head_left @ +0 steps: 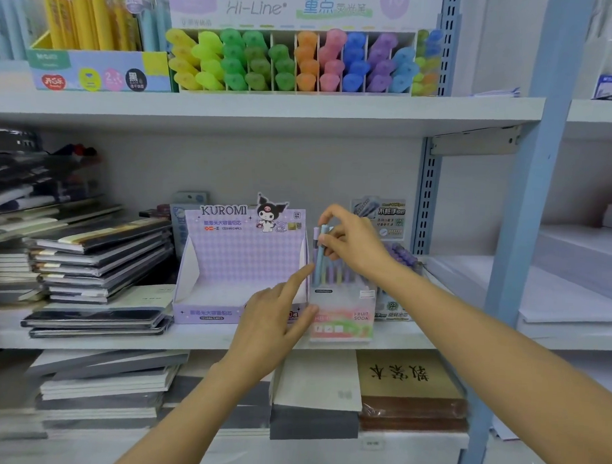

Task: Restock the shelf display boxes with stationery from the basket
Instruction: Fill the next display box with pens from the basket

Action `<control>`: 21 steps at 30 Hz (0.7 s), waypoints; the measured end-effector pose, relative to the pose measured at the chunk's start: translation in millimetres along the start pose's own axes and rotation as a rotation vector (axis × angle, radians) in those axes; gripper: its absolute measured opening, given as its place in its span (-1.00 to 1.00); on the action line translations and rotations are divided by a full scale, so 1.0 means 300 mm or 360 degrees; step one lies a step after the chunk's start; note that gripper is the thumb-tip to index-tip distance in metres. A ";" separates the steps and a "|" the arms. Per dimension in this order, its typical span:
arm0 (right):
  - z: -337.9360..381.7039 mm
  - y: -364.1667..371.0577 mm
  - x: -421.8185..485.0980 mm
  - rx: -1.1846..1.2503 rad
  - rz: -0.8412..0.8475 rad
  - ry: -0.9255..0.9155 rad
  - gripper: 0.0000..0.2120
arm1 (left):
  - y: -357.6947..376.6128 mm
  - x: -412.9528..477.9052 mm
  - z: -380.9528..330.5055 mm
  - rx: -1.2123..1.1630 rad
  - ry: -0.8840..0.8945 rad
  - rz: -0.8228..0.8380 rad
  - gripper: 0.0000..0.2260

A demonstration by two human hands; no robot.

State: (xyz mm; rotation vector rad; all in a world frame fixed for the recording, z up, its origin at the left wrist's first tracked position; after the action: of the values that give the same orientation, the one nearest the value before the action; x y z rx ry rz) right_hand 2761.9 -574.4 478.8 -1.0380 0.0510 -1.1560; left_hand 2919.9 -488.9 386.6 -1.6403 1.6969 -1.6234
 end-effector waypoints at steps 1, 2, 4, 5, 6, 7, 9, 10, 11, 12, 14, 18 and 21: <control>0.000 0.005 0.004 -0.0031 -0.0003 0.0003 -0.89 | 0.000 0.001 -0.002 0.0022 -0.0006 0.0001 -0.47; -0.001 0.009 0.008 -0.0072 -0.0002 0.0004 -0.89 | -0.001 0.002 -0.004 0.0041 -0.0007 -0.0004 -0.47; -0.004 0.016 0.012 -0.0178 0.0031 0.0022 -0.87 | -0.004 0.004 -0.008 0.0048 -0.0011 -0.0008 -0.46; -0.004 0.018 0.013 -0.0233 0.0057 0.0047 -0.81 | -0.005 0.004 -0.010 0.0039 -0.0014 -0.0004 -0.46; -0.003 0.017 0.011 -0.0281 0.0085 0.0073 -0.74 | -0.006 0.004 -0.011 0.0029 -0.0017 0.0001 -0.46; 0.000 0.014 0.002 -0.0308 0.0101 0.0089 -0.69 | -0.007 0.004 -0.012 0.0021 -0.0017 0.0005 -0.46; 0.015 0.007 -0.034 -0.0254 0.0085 0.0056 -0.62 | -0.008 0.004 -0.013 0.0015 -0.0018 0.0012 -0.46; 0.025 0.003 -0.063 -0.0195 0.0060 0.0000 -0.61 | -0.010 0.003 -0.014 0.0012 -0.0021 0.0012 -0.46; 0.035 0.002 -0.097 -0.0159 0.0040 -0.0064 -0.63 | -0.010 0.003 -0.014 0.0004 -0.0023 0.0010 -0.47; 0.040 0.003 -0.134 -0.0171 0.0041 -0.0119 -0.65 | -0.010 0.001 -0.014 -0.0006 -0.0024 0.0010 -0.47; 0.030 0.019 -0.211 -0.0321 0.0111 -0.0134 -0.64 | -0.008 -0.001 -0.016 -0.0018 -0.0019 0.0016 -0.46; -0.028 0.074 -0.296 -0.0723 0.0180 -0.0048 -0.71 | -0.001 -0.003 -0.020 0.0008 -0.0016 -0.0002 -0.45; -0.047 0.092 -0.285 -0.0677 0.0147 -0.0047 -0.77 | 0.006 -0.011 -0.017 0.0041 -0.0037 0.0023 -0.41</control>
State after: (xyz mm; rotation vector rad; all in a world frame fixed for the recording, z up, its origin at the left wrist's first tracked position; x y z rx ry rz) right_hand 2735.6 -517.7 412.7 -1.4115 0.3297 -1.0680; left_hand 2915.8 -484.1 385.1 -1.6252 1.6655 -1.6066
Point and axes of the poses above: each hand's wrist, its own x-axis towards the middle knuckle, its own y-axis out of the palm, z = x × y, the point moved 2 cm from there along x, towards the middle knuckle, and after that the axes turned 13 degrees about z, right-handed, at the moved point
